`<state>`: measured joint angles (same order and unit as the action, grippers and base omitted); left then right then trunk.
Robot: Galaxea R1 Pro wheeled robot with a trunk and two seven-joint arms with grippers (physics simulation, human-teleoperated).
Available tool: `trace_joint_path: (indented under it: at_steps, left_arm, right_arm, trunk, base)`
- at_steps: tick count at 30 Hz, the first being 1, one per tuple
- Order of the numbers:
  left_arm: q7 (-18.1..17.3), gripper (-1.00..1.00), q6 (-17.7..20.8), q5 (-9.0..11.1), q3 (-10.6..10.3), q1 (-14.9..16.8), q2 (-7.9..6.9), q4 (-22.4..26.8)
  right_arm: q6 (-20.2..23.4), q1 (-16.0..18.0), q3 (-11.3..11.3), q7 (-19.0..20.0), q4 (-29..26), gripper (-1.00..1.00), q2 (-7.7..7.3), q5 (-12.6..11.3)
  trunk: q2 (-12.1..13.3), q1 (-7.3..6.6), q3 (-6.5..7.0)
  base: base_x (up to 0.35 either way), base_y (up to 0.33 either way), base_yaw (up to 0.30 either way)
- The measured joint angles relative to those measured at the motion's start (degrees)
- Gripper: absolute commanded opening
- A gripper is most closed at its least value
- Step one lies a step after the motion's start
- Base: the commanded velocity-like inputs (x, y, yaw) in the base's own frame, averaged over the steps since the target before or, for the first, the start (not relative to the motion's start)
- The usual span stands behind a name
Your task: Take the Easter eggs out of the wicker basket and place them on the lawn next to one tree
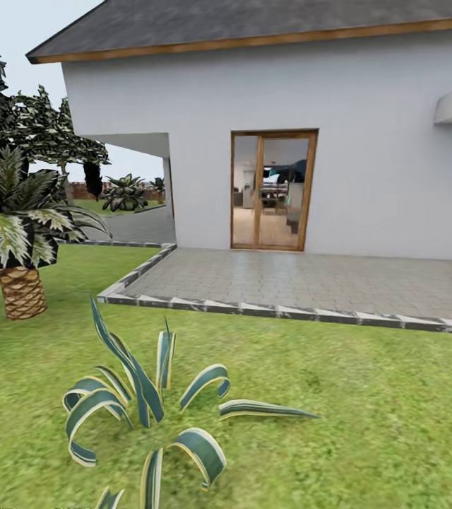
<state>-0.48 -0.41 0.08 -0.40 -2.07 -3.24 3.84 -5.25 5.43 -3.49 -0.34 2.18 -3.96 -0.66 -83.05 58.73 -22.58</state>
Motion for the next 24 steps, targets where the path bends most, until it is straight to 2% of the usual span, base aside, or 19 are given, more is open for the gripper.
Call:
trace_joint_path:
  at_steps: [6,24]
  left_arm:
    - [0.0,1.0,-0.01,0.0,0.0,0.0,0.0,0.04]
    - [0.0,1.0,0.01,0.0,0.0,0.0,0.0,0.07]
  right_arm:
    - [-0.01,-0.01,0.0,0.02,-0.02,1.0,0.0,0.02]
    - [0.0,-0.03,-0.02,0.0,0.02,1.0,0.0,0.03]
  trunk:
    - [-0.01,0.0,0.0]
    - [-0.01,-0.01,0.0]
  base:
    - [0.02,-0.121,0.009]
    - [0.136,-0.262,0.016]
